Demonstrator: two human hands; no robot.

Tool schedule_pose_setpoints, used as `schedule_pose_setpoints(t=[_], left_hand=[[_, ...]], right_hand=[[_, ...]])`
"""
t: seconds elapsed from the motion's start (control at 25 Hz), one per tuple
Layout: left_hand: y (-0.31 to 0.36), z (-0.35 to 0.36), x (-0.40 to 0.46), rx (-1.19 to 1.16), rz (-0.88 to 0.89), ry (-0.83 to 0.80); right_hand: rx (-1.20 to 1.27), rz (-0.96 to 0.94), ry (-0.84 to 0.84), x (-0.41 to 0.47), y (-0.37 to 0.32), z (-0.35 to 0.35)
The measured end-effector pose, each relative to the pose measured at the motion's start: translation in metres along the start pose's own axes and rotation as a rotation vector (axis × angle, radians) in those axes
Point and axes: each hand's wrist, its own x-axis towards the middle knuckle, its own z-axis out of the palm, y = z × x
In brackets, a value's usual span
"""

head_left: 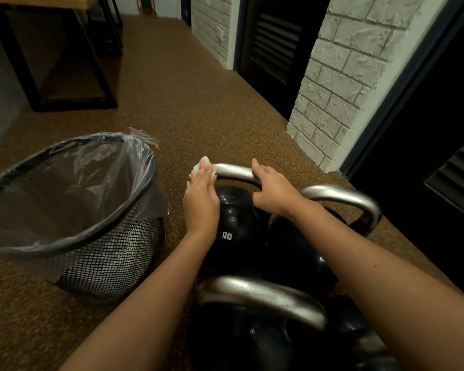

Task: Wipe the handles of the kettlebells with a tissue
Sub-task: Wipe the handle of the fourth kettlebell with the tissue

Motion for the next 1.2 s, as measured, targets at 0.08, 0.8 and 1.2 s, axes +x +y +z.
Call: schedule_pose_setpoints(t=[0.08,0.8,1.2], left_hand=[[0.008,0.000,0.000,-0.078,-0.178,0.072],[0.087,0.008,0.019,-0.945,-1.134,0.273],[0.061,0.000,0.014,-1.418,-1.260,0.094]], right_hand=[[0.004,0.003,-0.001,0.000,0.000,0.000],[0.015,0.006,0.003,0.001,0.002,0.001],[0.029,-0.019,0.000,-0.001,0.003,0.000]])
